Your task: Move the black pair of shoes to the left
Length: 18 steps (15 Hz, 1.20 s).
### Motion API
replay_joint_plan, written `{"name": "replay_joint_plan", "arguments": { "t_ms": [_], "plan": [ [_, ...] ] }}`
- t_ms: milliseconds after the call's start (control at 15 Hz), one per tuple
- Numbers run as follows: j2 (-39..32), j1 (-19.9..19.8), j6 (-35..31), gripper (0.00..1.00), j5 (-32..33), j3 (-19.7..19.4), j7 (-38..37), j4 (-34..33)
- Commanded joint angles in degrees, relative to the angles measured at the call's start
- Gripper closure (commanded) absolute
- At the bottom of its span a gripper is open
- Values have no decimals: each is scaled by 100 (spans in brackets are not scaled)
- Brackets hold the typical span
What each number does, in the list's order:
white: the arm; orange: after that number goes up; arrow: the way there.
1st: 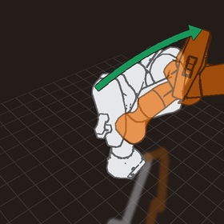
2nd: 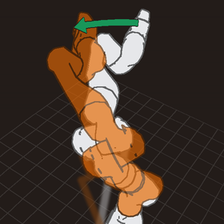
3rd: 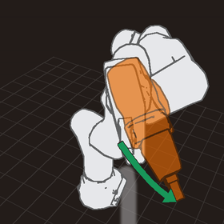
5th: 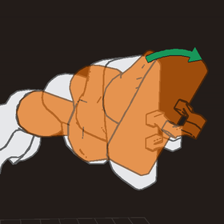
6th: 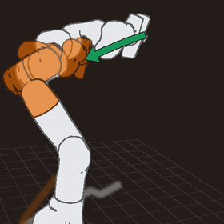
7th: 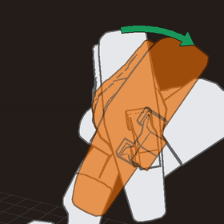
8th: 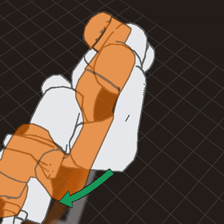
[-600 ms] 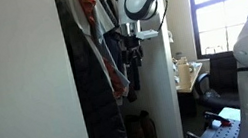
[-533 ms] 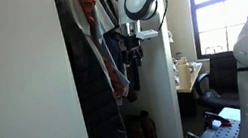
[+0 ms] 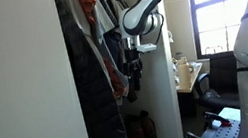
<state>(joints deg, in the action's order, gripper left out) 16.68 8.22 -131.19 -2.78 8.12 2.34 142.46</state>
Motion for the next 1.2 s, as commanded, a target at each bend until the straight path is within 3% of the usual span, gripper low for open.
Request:
{"name": "replay_joint_plan", "arguments": {
  "t_ms": [0, 333, 600, 933, 1133],
  "plan": [
    [-958, 20, -583, 0, -242, -273, 656, -259],
    [-2417, -15, -1081, 0, -461, -218, 1390, -862],
    [-3629, -46, -1082, 0, -181, -21, 1276, -1612],
    [-4904, 67, -1032, 0, 411, -66, 958, -2592],
    [-5499, 41, -1057, 0, 414, 18, 936, -3120]
  ]
}}
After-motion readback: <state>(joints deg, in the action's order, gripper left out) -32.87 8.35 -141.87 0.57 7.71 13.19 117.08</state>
